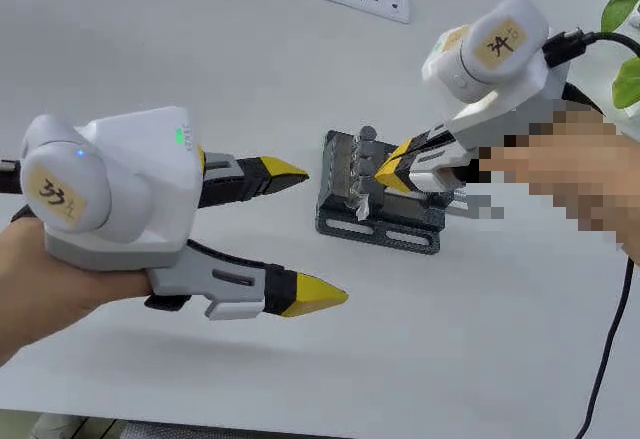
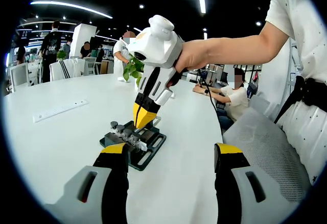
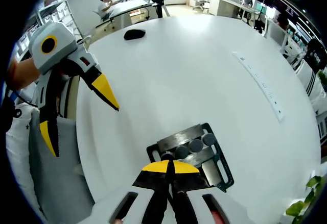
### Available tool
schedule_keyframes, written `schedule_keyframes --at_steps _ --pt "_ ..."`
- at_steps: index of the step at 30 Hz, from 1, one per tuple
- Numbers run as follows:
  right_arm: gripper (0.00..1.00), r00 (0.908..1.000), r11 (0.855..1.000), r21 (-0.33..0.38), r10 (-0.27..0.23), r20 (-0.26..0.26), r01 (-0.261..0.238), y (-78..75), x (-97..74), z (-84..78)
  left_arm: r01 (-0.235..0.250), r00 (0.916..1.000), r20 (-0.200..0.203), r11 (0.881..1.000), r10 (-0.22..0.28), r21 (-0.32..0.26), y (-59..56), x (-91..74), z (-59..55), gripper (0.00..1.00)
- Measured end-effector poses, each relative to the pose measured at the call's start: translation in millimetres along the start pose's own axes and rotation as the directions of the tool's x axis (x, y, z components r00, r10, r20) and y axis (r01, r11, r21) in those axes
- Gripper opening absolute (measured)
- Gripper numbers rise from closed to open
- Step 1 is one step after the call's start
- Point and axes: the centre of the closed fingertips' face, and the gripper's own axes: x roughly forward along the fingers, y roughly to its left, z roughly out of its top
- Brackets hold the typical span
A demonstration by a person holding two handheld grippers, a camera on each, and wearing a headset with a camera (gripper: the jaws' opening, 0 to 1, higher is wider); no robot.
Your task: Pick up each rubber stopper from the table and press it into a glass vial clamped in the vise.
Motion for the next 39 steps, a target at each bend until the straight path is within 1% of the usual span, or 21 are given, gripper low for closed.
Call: schedule_keyframes --at_steps 8,19,24,39 --pt "0.00 0.9999 1.000 -0.002 0.010 -0.004 -0.010 3.8 5.4 -1.9 0.002 1.0000 -0.005 1.000 -0.002 -0.001 0.1 0.1 -0.9 0.67" --pt "0.00 0.9997 1.000 -0.002 0.020 -0.015 -0.020 2.7 14.3 -1.7 0.003 1.0000 -0.004 1.000 -0.003 -0.003 0.4 -0.2 -1.6 0.66" --pt "0.00 0.9995 1.000 0.000 0.026 -0.019 -0.026 3.5 13.2 -2.6 0.000 1.0000 -0.004 1.000 0.000 -0.005 1.1 -0.5 -2.4 0.66" --pt "0.00 0.9967 0.998 -0.051 0.028 -0.076 -0.032 2.4 15.6 -1.6 0.001 1.0000 -0.001 1.000 -0.001 -0.007 1.1 1.8 -3.8 0.65"
